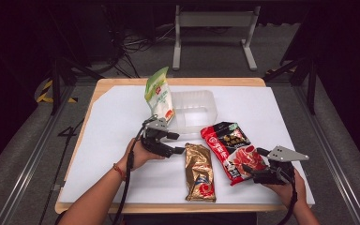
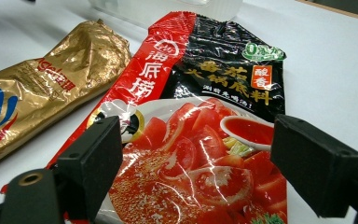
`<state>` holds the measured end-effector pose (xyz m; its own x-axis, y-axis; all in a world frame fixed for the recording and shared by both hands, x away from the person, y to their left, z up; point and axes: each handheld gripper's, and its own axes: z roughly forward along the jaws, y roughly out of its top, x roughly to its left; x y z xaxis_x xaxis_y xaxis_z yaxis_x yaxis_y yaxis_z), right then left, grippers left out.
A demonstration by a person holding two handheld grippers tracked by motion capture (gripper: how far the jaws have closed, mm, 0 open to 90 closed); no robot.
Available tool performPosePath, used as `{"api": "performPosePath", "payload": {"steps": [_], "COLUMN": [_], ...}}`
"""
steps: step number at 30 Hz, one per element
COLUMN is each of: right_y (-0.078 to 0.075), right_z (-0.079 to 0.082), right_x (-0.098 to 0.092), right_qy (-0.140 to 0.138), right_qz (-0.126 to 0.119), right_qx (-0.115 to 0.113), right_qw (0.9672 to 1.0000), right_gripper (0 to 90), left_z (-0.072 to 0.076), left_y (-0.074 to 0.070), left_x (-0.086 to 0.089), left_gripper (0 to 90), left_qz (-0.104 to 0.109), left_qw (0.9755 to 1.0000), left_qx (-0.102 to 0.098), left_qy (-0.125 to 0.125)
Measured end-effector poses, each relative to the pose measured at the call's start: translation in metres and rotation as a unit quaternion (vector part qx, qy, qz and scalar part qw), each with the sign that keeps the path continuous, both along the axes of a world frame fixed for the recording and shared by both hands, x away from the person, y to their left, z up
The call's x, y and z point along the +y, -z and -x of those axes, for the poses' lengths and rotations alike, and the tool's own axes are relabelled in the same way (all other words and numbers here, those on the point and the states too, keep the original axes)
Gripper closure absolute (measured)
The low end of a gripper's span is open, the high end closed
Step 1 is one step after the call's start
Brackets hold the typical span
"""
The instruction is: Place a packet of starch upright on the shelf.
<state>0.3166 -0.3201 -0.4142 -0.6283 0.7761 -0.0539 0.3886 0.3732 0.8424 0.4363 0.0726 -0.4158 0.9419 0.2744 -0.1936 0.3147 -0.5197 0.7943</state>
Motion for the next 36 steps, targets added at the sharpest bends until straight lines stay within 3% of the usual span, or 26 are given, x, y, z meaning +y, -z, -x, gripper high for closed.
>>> {"api": "performPosePath", "payload": {"steps": [1,6,12,18,21,27,29,31,33,34,35,36], "right_y": [0.0,0.0,0.001,0.001,0.002,0.002,0.002,0.001,0.001,0.001,0.001,0.001], "right_z": [0.0,0.0,0.0,-0.001,-0.001,-0.001,-0.001,-0.001,-0.001,-0.001,-0.001,0.0], "right_x": [0.0,0.0,0.0,0.001,0.001,0.002,0.002,0.001,0.001,0.001,0.002,0.002], "right_qy": [0.0,-0.001,-0.002,-0.002,-0.004,-0.007,-0.007,-0.007,-0.007,-0.007,-0.007,-0.007], "right_qz": [0.001,0.002,0.004,0.004,0.004,0.008,0.008,0.007,0.007,0.007,0.008,0.008], "right_qx": [-0.001,-0.001,0.001,0.002,0.004,0.003,0.003,0.002,0.002,0.002,0.002,0.001], "right_qw": [1.0,1.0,1.0,1.0,1.0,0.9999,0.9999,0.9999,0.9999,0.9999,0.9999,0.9999], "right_gripper": [17.5,17.5,17.5,17.3,17.2,17.2,17.2,17.2,17.2,17.2,17.3,17.2], "left_z": [0.0,0.0,-0.001,-0.003,-0.002,-0.002,-0.001,-0.001,0.003,0.003,0.005,0.005], "left_y": [0.008,0.02,0.032,0.035,0.034,0.03,0.029,0.027,0.022,0.022,0.016,0.016], "left_x": [-0.012,-0.026,-0.043,-0.049,-0.049,-0.042,-0.04,-0.038,-0.037,-0.037,-0.035,-0.035], "left_gripper": [26.8,19.3,16.1,16.8,27.4,69.8,80.3,83.5,84.8,85.0,85.1,85.2], "left_qz": [-0.019,-0.039,-0.046,-0.025,-0.012,-0.001,-0.002,0.003,0.003,0.003,0.009,0.009], "left_qw": [0.9997,0.9986,0.9972,0.9968,0.9973,0.999,0.9992,0.9993,0.9998,0.9998,0.9998,0.9998], "left_qx": [0.017,0.036,0.059,0.076,0.072,0.045,0.038,0.035,0.017,0.017,-0.002,-0.002], "left_qy": [0.002,-0.002,-0.006,-0.008,0.005,-0.008,-0.008,-0.011,-0.013,-0.013,-0.017,-0.017]}}
